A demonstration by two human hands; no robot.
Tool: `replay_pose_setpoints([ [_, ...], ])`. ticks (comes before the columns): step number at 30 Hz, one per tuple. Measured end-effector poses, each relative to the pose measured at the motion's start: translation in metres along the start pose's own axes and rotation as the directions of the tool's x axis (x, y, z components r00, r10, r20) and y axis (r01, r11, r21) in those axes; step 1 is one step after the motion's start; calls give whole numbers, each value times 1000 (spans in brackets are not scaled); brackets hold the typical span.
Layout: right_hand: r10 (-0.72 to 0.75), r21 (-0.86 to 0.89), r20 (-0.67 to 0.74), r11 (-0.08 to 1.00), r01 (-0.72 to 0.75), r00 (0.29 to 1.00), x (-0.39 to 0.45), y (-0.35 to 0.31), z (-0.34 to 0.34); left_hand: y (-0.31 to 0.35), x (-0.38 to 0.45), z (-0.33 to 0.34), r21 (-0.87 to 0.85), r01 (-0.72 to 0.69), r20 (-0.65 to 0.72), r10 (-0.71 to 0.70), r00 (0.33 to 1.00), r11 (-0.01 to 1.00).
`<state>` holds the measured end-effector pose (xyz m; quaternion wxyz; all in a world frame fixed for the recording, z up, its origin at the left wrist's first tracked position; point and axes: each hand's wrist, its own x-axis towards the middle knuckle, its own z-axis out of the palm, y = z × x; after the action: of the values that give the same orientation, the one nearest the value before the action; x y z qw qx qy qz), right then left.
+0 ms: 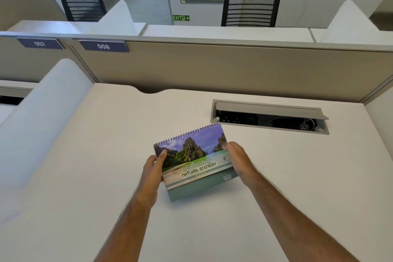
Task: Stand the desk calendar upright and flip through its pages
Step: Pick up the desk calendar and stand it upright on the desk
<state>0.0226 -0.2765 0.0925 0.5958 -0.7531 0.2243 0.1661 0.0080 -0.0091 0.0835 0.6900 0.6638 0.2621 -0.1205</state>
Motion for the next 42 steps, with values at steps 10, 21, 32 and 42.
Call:
replay_pose_setpoints([
  [10,-197,115,117,976,184,973,24,-47,12,46,24,-5,-14,-252,-24,252,967,967],
  [21,-287,120,126,955,272,950,89,-78,32,81,86,-15,129,-488,-13,494,870,863],
  [32,-302,-3,133,952,305,944,167,-114,67,110,166,-27,176,-517,-62,533,844,838],
  [42,-337,40,165,941,335,927,216,-124,89,125,216,-35,232,-511,-50,535,844,828],
])
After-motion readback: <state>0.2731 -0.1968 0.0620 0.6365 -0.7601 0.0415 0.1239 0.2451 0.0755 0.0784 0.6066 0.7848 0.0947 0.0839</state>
